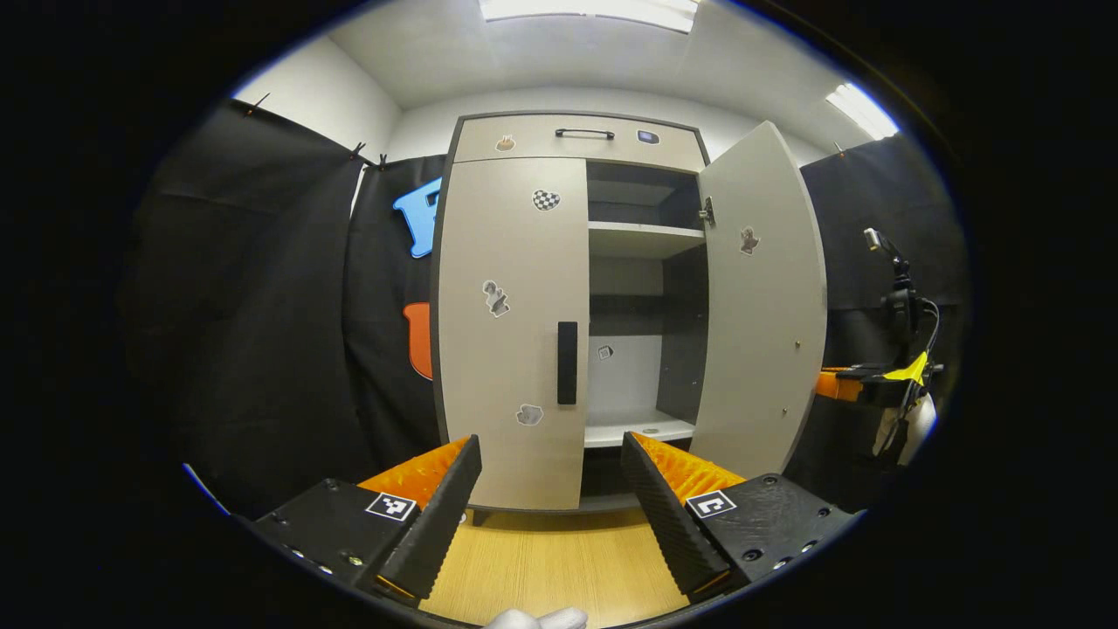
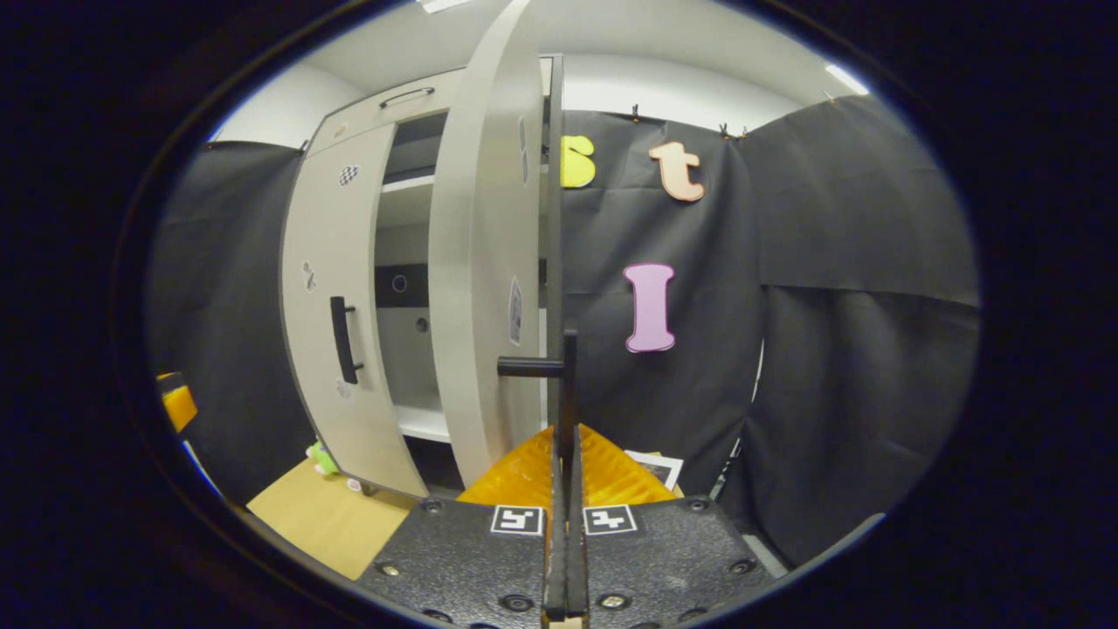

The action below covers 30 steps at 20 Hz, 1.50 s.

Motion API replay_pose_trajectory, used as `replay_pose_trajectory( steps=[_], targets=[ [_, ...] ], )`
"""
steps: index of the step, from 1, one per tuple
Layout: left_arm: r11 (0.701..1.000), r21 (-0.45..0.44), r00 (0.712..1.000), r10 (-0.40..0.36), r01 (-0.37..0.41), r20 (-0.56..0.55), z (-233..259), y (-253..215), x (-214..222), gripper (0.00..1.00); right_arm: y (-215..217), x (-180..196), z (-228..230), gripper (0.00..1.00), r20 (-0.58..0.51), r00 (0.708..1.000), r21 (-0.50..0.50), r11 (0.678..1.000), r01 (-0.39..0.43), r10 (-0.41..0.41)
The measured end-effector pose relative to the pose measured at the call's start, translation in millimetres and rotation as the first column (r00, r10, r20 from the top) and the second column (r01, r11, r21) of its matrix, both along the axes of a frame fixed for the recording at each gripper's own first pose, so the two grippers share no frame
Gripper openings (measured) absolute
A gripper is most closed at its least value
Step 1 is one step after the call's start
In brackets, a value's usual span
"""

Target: Open the right door of the double-door shoe cabinet with the right hand, and open the left door with the left hand.

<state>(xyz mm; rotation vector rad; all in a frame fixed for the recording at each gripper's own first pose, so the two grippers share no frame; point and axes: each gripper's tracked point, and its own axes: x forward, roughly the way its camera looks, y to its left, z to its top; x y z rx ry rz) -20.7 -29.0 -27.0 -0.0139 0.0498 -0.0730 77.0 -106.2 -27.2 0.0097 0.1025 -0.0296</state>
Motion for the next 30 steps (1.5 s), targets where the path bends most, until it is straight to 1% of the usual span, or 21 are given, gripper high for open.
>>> replay_pose_trajectory(
  steps=[3,9,10,12,14,15,19,21,22,23,24,25,26,27,28,30],
  targets=[
    [1.0,0.003,1.0,0.001,-0.001,0.0,1,1,0,0.96,1,-1,-4,0.04,-0.01,1.0,0.018,1.0,-0.002,0.003],
    [1.0,0.007,1.0,-0.004,0.004,-0.002,1,4,3,0.96,-4,-9,4,0.04,0.001,1.0,-0.004,1.0,0.02,-0.02],
    [1.0,0.007,1.0,-0.006,0.006,-0.002,1,4,4,0.96,-7,-13,5,0.05,-0.004,0.999,-0.002,0.999,0.032,-0.032],
    [1.0,0.012,1.0,-0.005,0.005,-0.002,1,6,6,0.96,-10,-24,9,0.11,0.004,0.999,-0.016,0.999,0.052,-0.052],
    [1.0,0.018,1.0,-0.002,0.002,-0.006,-2,8,7,0.96,-12,-38,16,0.26,0.027,0.997,-0.034,0.996,0.077,-0.076],
    [1.0,0.022,1.0,0.0,0.001,-0.011,-4,10,7,0.96,-7,-44,17,0.35,0.036,0.997,-0.035,0.997,0.072,-0.071],
    [1.0,0.023,1.0,0.008,-0.007,-0.026,-10,14,9,0.96,19,-69,12,0.86,0.041,0.998,-0.041,0.998,0.049,-0.047],
    [0.999,0.029,0.999,0.015,-0.014,-0.03,-14,19,11,0.96,33,-79,8,0.86,0.066,0.996,-0.046,0.997,0.057,-0.054],
    [0.999,0.036,0.999,0.018,-0.017,-0.034,-17,21,13,0.96,44,-84,6,0.89,0.082,0.995,-0.046,0.998,0.051,-0.047],
    [0.999,0.045,0.999,0.021,-0.019,-0.039,-21,23,15,0.96,55,-88,0,0.87,0.089,0.995,-0.043,0.998,0.046,-0.042],
    [0.998,0.053,0.999,0.024,-0.022,-0.043,-24,24,17,0.96,70,-92,-6,0.89,0.089,0.996,-0.033,0.999,0.027,-0.024],
    [0.998,0.06,0.999,0.026,-0.023,-0.048,-28,25,20,0.96,85,-95,-12,0.87,0.09,0.996,-0.027,1.0,-0.001,0.004],
    [0.998,0.062,0.998,0.023,-0.02,-0.053,-31,24,22,0.96,97,-97,-19,0.87,0.084,0.996,-0.028,0.999,-0.02,0.022],
    [0.998,0.063,0.998,0.019,-0.016,-0.056,-34,24,25,0.96,105,-97,-27,0.89,0.07,0.997,-0.038,0.999,-0.037,0.04],
    [0.998,0.063,0.998,0.018,-0.014,-0.061,-36,24,28,0.96,114,-97,-32,0.87,0.056,0.997,-0.04,0.998,-0.052,0.054],
    [0.998,0.056,0.998,0.012,-0.008,-0.069,-41,23,37,0.96,131,-96,-40,0.87,0.033,0.995,-0.032,0.995,-0.09,0.091]
  ],
)
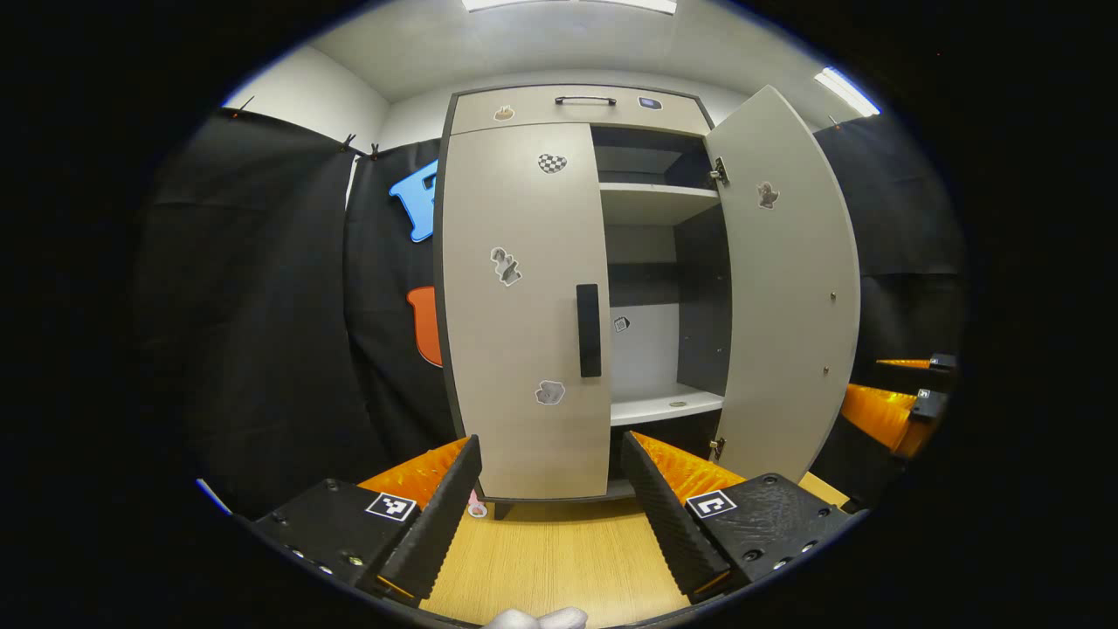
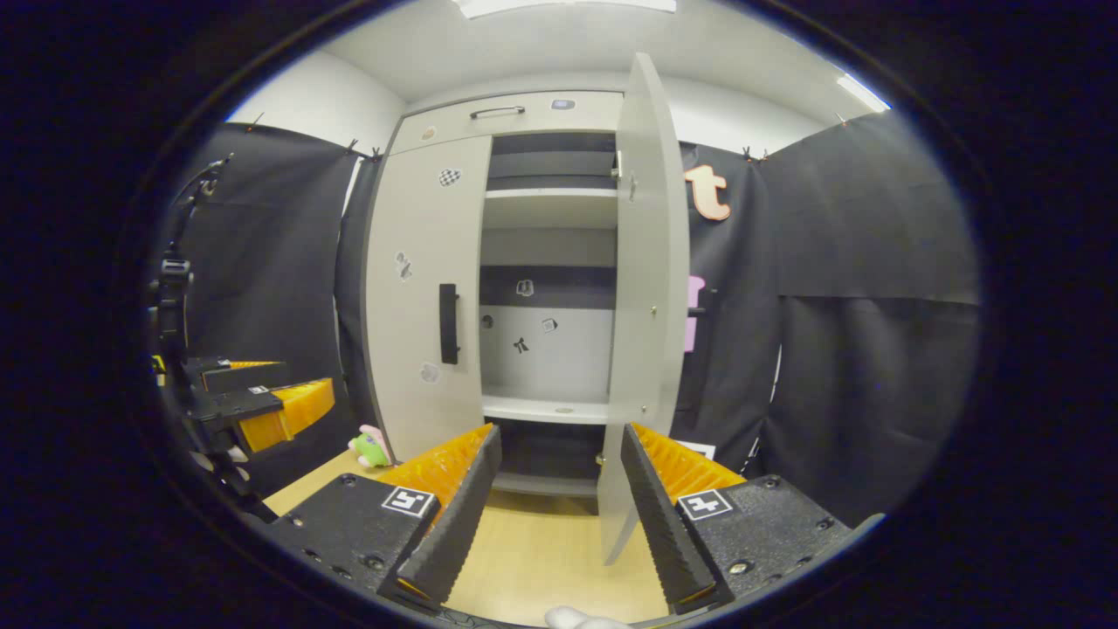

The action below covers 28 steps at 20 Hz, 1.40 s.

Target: Open the right door of the double-door shoe cabinet with the right hand, and open the left door with the left hand.

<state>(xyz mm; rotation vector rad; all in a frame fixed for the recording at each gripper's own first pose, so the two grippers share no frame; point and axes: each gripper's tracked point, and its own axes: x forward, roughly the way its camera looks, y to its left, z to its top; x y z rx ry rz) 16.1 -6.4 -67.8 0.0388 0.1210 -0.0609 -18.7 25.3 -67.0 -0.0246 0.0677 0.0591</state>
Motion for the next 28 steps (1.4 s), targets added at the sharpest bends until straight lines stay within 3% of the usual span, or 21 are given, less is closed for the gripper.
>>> replay_pose_trajectory(
  steps=[9,17,25,27,28],
  targets=[
    [0.999,-0.041,0.998,-0.006,0.009,0.067,11,-13,108,0.96,13,14,10,0.87,-0.015,1.0,-0.008,1.0,0.0,0.0],
    [1.0,-0.002,0.994,-0.007,0.008,0.108,18,-37,209,0.96,3,16,20,0.87,-0.024,0.998,-0.008,0.998,0.058,-0.059],
    [1.0,-0.011,0.994,0.0,0.002,0.107,21,-46,256,0.96,-7,22,10,0.87,-0.066,0.994,-0.025,0.996,0.082,-0.083],
    [1.0,-0.016,0.994,-0.009,0.01,0.106,20,-50,260,0.92,-8,24,9,0.87,-0.07,0.994,-0.023,0.996,0.082,-0.083],
    [1.0,-0.018,0.994,-0.022,0.024,0.107,20,-53,261,0.96,-9,25,10,0.87,-0.068,0.994,-0.021,0.996,0.081,-0.082]
  ],
)
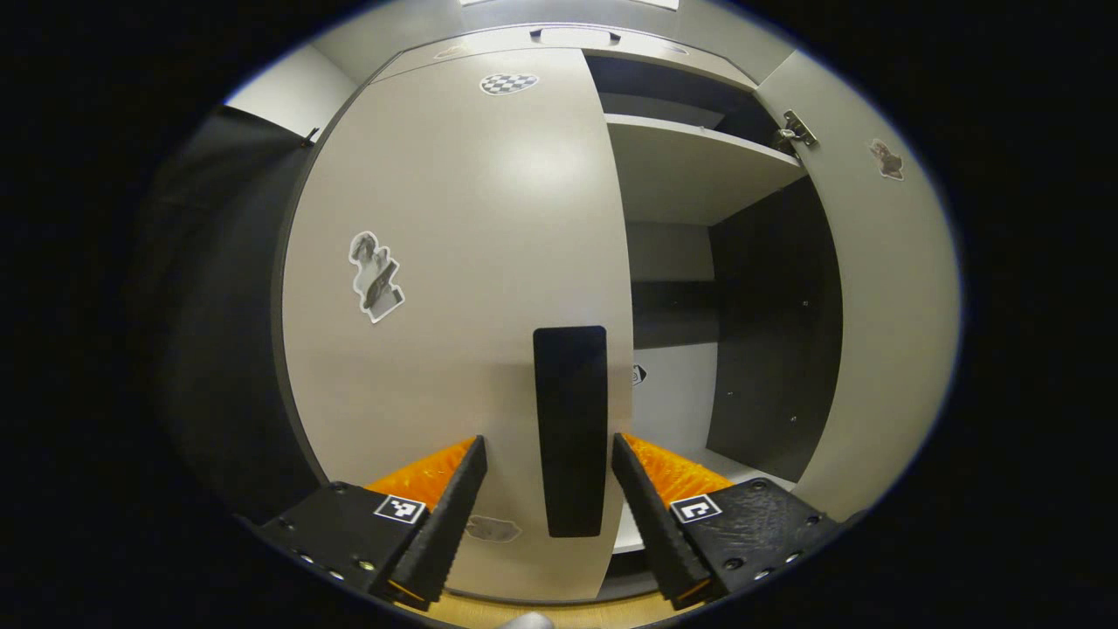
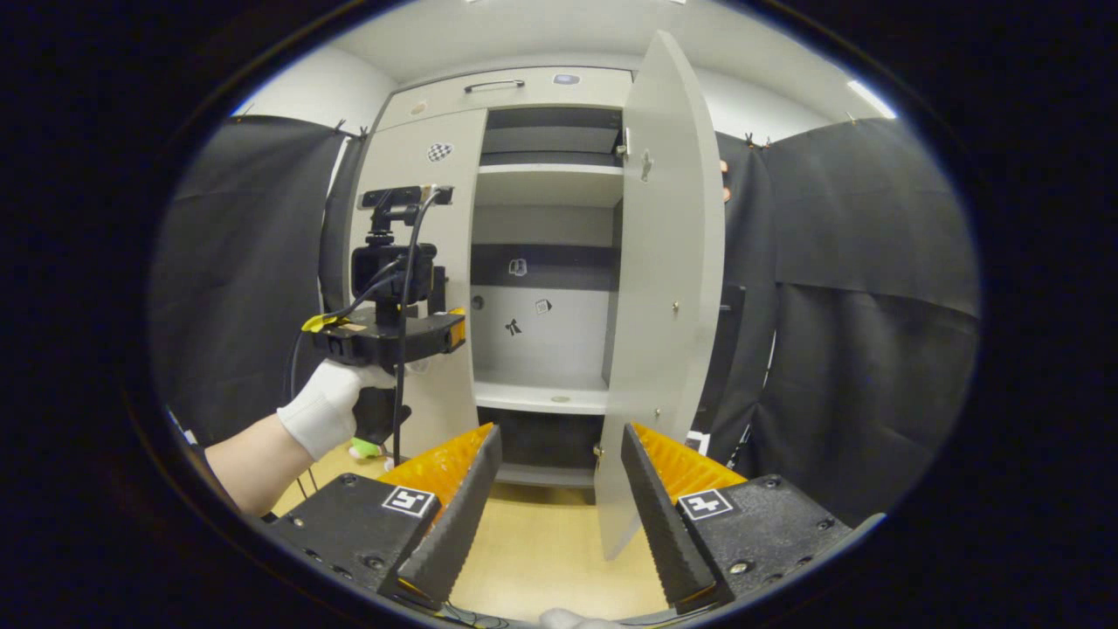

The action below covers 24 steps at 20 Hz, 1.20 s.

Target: Open the right door of the double-door shoe cabinet with the right hand, and open the left door with the left hand.

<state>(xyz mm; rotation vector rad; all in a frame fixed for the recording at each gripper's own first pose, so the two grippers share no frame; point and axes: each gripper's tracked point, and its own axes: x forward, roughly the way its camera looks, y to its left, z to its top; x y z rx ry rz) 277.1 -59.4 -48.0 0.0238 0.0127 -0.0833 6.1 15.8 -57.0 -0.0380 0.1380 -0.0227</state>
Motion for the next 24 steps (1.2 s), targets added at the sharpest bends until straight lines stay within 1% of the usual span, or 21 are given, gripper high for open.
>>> replay_pose_trajectory(
  steps=[2,3,4,7,11,12,13,19,24],
  targets=[
    [1.0,-0.001,1.0,0.005,-0.005,0.008,0,-1,4,0.63,-2,0,0,0.87,-0.001,1.0,0.003,1.0,-0.002,0.002],
    [1.0,-0.003,1.0,-0.002,0.002,0.006,1,-3,0,0.53,-3,1,0,0.87,0.0,1.0,0.004,1.0,-0.004,0.004],
    [1.0,-0.007,1.0,-0.006,0.006,0.007,1,-6,0,0.38,-4,1,0,0.87,0.001,1.0,0.004,1.0,-0.005,0.005],
    [0.999,-0.025,1.0,0.024,-0.024,0.007,1,-3,1,0.25,-3,-1,0,0.87,0.002,1.0,0.013,1.0,-0.017,0.017],
    [0.999,-0.024,1.0,0.022,-0.022,-0.002,1,-3,0,0.08,-5,-4,2,0.87,0.001,1.0,0.014,1.0,-0.027,0.027],
    [0.999,-0.027,1.0,0.02,-0.021,-0.003,-1,-3,0,0.08,-6,-6,2,0.87,0.003,1.0,0.017,0.999,-0.028,0.028],
    [1.0,-0.026,1.0,0.015,-0.015,-0.004,0,-3,-1,0.05,-6,-8,3,0.87,0.004,1.0,0.02,0.999,-0.029,0.029],
    [0.999,-0.037,1.0,-0.01,0.01,-0.012,2,-2,-18,0.05,-4,-21,3,0.87,0.009,0.999,0.022,0.999,-0.045,0.045],
    [0.999,-0.037,1.0,-0.019,0.018,-0.006,5,7,-46,0.05,1,-33,2,0.87,0.002,0.998,0.026,0.998,-0.065,0.065]
  ],
)
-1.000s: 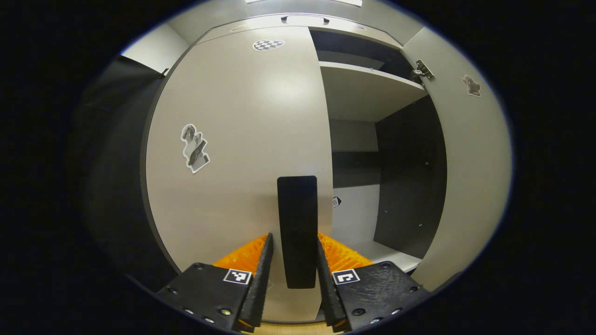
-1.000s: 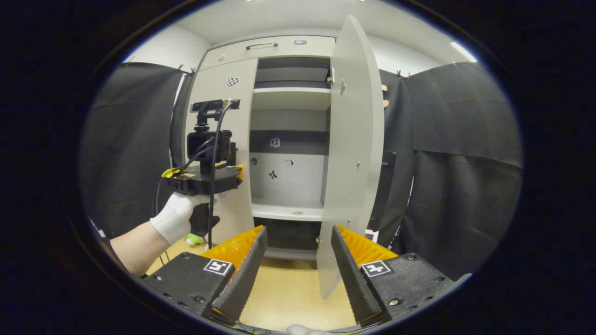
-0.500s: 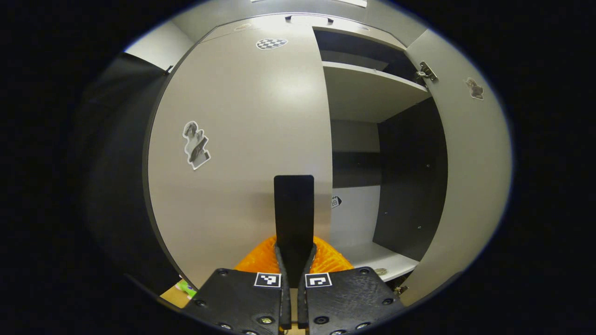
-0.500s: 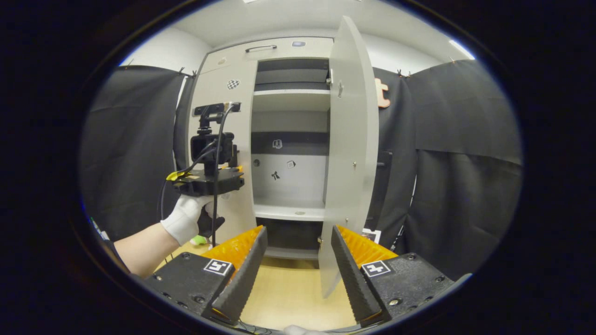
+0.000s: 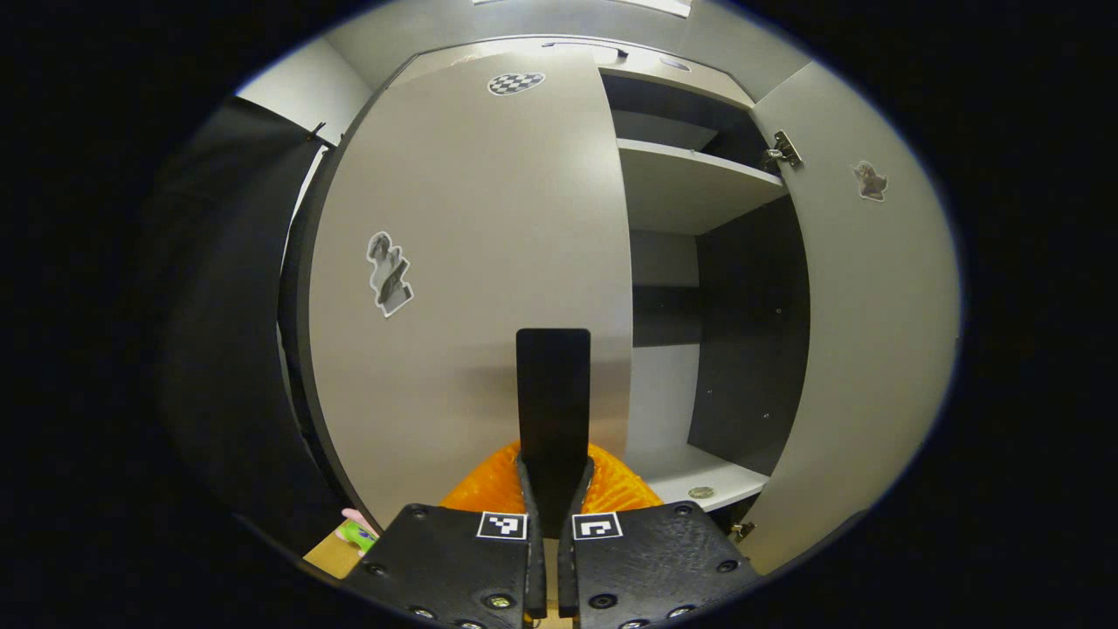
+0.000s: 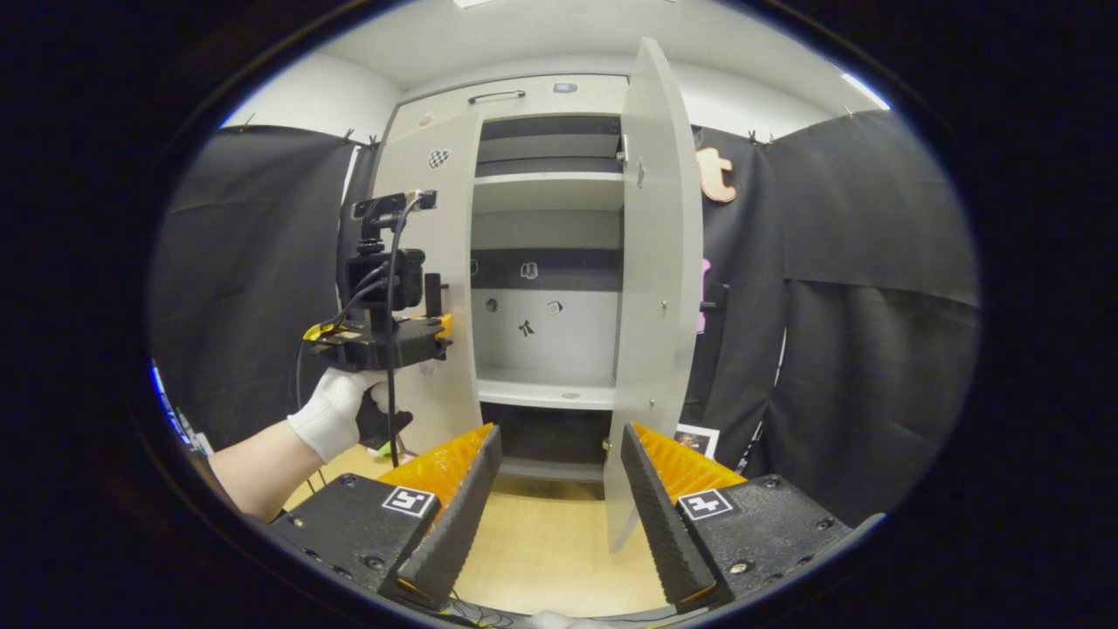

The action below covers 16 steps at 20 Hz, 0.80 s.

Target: Open the right door of the double-door shoe cabinet with the right hand, and open the left door with the left hand.

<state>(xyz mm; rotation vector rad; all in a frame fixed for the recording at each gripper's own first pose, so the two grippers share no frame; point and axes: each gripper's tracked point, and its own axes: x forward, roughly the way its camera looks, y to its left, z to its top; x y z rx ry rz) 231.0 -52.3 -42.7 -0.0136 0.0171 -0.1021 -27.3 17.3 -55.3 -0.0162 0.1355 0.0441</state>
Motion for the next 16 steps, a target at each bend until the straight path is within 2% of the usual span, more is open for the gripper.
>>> replay_pose_trajectory(
  steps=[10,14,16],
  targets=[
    [0.999,-0.021,1.0,-0.031,0.031,-0.001,2,36,-58,0.05,21,-4,-4,0.87,-0.016,0.998,0.004,0.998,-0.064,0.064],
    [1.0,-0.006,1.0,-0.021,0.021,0.002,1,58,-80,0.05,48,-7,-9,0.89,-0.029,0.993,0.016,0.994,-0.112,0.112],
    [1.0,0.001,1.0,-0.007,0.007,0.006,2,70,-92,0.04,58,-6,-8,0.87,-0.027,0.99,0.009,0.99,-0.138,0.138]
  ],
)
